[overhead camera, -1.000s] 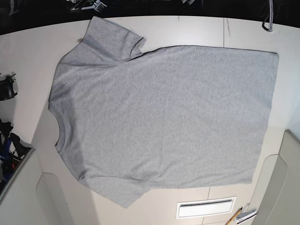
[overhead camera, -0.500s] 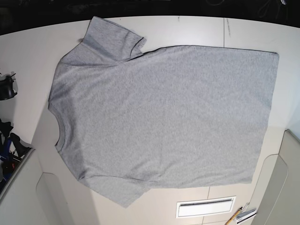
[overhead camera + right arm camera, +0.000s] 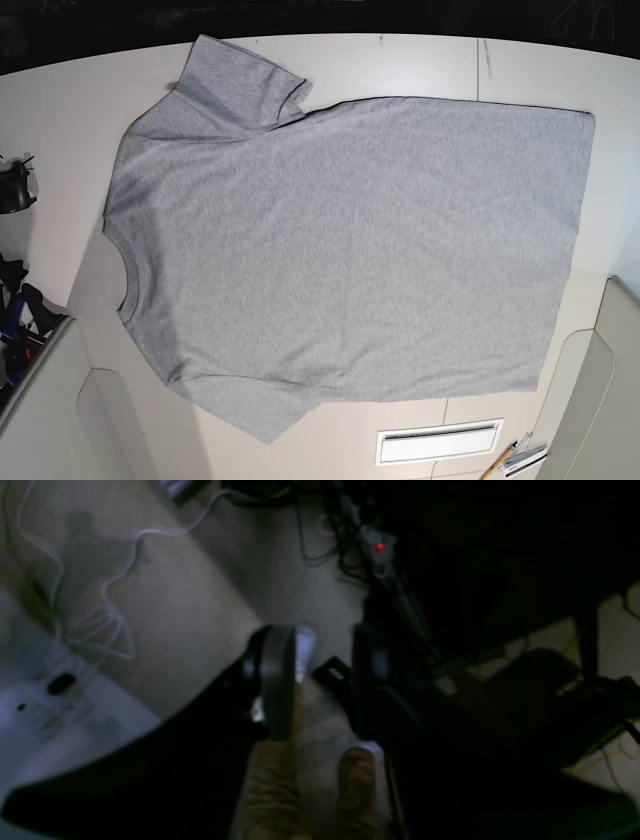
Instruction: Fold the T-shirt properly
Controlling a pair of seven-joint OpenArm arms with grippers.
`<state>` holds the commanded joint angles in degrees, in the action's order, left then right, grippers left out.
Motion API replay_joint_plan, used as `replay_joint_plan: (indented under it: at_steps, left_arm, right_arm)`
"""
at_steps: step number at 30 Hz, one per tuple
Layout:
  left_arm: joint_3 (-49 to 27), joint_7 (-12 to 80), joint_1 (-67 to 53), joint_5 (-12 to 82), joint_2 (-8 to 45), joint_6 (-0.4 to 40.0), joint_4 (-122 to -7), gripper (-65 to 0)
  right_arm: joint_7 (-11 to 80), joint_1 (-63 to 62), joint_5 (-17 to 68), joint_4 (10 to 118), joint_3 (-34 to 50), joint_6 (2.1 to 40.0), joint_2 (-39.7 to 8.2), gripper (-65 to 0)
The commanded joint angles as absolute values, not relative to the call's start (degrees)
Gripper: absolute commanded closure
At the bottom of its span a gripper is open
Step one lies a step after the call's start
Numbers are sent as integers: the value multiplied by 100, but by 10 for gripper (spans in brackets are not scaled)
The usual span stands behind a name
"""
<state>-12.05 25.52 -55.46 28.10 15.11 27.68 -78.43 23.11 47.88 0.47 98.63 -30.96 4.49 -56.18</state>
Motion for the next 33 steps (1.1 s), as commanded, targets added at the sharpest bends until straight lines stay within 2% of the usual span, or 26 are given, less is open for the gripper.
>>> replay_joint_plan:
  at_steps: [8, 14, 17, 20, 28, 32, 33]
  left_arm:
    - [-1994, 2644, -6477, 3288, 1509, 2770, -9614, -88]
    - [-2912, 3223, -6639, 3959, 1511, 2768, -10589, -89]
    - [-3299, 3286, -6639, 4141, 1511, 2770, -10827, -89]
    - [-3557, 3284, -6635, 4139, 1511, 2770, -10984, -89]
    - [-3710, 3297, -6554, 4132, 1509, 2770, -11181, -103]
    - [-3710, 3503, -6329, 4132, 1516, 2770, -11181, -287]
    - [-3710, 3518, -6285, 4132, 1516, 2770, -11181, -315]
  right_arm:
    - [2617, 5496, 336, 10965, -2115, 427, -5741, -193]
    - [2812, 5701, 1076, 11891, -993, 451, -5710, -194]
    - [2860, 5701, 1396, 12221, -469, 497, -5540, -199]
    - [2897, 5699, 1811, 12263, 115, 506, -5153, -267]
    - [3177, 5487, 3068, 12018, 1251, 1350, -3385, -271]
    - [3223, 4858, 3256, 11297, 1345, 1468, -2716, -272]
    - [3253, 4716, 3334, 11135, 1345, 1551, -2591, -272]
